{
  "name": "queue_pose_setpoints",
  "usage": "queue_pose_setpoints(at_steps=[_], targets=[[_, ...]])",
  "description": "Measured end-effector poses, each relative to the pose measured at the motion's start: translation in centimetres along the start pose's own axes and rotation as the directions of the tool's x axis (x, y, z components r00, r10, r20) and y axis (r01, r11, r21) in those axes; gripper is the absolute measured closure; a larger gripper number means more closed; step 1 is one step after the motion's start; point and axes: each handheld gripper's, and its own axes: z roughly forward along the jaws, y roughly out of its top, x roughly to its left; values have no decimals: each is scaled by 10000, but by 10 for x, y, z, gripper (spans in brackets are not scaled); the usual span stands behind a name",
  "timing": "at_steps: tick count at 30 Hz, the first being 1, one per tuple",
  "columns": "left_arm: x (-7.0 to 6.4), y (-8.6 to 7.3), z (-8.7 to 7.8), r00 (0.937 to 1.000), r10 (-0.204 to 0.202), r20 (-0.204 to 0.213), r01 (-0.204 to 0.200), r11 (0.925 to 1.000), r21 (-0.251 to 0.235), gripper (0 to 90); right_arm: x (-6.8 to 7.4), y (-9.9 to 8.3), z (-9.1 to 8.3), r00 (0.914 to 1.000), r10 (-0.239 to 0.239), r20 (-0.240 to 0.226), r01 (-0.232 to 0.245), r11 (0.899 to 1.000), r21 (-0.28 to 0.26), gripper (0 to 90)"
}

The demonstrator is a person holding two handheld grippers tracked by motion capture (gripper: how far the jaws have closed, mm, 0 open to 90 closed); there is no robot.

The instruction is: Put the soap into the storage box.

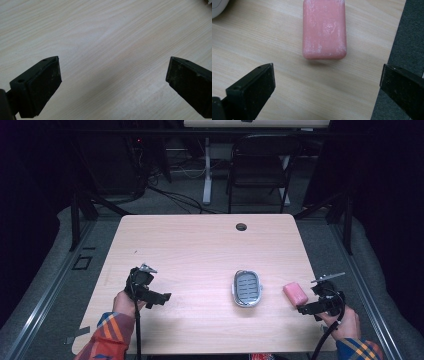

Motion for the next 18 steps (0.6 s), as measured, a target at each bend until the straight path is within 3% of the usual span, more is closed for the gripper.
queue_pose_setpoints(at_steps=[18], targets=[[0, 0, 1, 10000, 21, 30, -21, 10000, 59, 0, 5, 4, 2, 9985, -547, 69, 544, 9977, 394, 16]])
